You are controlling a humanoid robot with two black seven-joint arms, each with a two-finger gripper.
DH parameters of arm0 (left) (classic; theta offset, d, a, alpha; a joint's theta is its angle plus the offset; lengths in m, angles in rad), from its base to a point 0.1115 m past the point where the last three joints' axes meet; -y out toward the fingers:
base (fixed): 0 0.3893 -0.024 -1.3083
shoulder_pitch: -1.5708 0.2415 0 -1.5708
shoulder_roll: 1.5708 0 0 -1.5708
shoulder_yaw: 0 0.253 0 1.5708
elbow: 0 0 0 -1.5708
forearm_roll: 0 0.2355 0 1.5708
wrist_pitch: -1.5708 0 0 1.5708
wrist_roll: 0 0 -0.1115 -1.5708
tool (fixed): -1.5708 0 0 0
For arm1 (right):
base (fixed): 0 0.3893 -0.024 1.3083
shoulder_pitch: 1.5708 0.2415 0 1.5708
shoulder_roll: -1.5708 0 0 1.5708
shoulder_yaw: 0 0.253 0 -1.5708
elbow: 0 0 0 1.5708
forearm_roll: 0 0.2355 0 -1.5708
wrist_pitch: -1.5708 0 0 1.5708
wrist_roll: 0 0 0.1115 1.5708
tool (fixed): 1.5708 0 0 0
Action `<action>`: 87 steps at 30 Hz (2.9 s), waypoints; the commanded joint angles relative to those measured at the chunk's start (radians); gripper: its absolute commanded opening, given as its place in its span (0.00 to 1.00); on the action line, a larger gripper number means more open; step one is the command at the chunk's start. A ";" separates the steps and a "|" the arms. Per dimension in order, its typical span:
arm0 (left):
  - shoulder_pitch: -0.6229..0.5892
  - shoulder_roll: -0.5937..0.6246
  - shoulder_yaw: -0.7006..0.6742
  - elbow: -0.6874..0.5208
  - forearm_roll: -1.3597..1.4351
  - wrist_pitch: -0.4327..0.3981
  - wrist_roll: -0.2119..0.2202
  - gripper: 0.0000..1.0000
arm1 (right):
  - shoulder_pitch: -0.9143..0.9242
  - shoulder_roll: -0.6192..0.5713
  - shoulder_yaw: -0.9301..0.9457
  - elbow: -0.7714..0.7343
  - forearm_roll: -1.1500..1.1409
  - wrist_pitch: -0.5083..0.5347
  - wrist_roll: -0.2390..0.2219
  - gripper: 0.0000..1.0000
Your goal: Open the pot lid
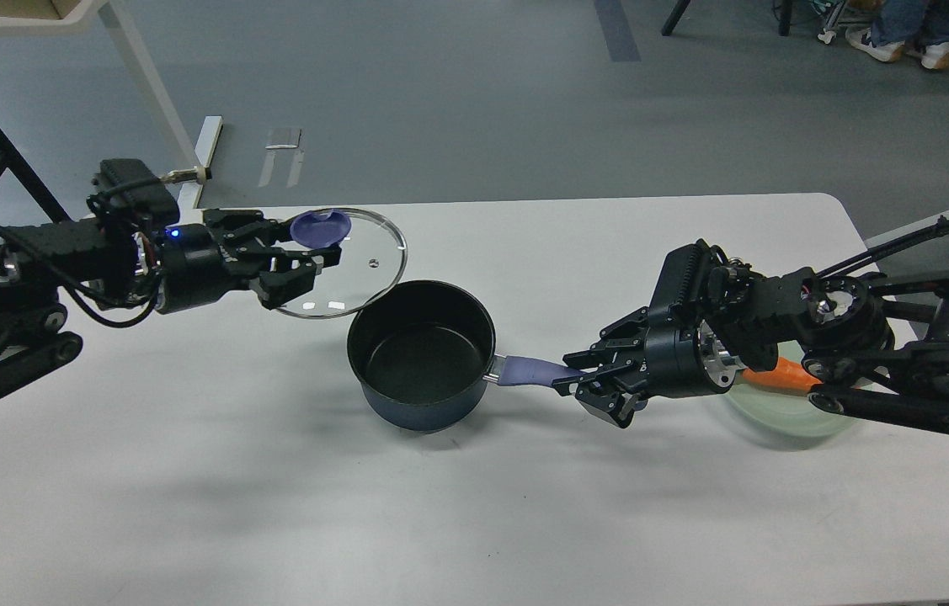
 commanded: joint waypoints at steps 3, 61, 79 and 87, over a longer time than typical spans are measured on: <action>0.130 0.108 0.001 0.003 -0.001 0.067 -0.005 0.38 | -0.002 -0.002 0.000 0.000 0.000 0.000 0.000 0.18; 0.061 0.027 -0.030 0.212 -1.309 -0.033 -0.005 0.99 | -0.076 -0.124 0.435 -0.108 0.578 -0.004 0.012 0.99; 0.045 -0.339 -0.188 0.411 -1.822 -0.063 -0.005 0.99 | -0.406 -0.011 0.885 -0.443 1.501 -0.003 0.035 1.00; 0.087 -0.352 -0.189 0.411 -1.874 -0.117 -0.005 0.99 | -0.528 0.155 1.115 -0.561 1.643 0.008 0.041 1.00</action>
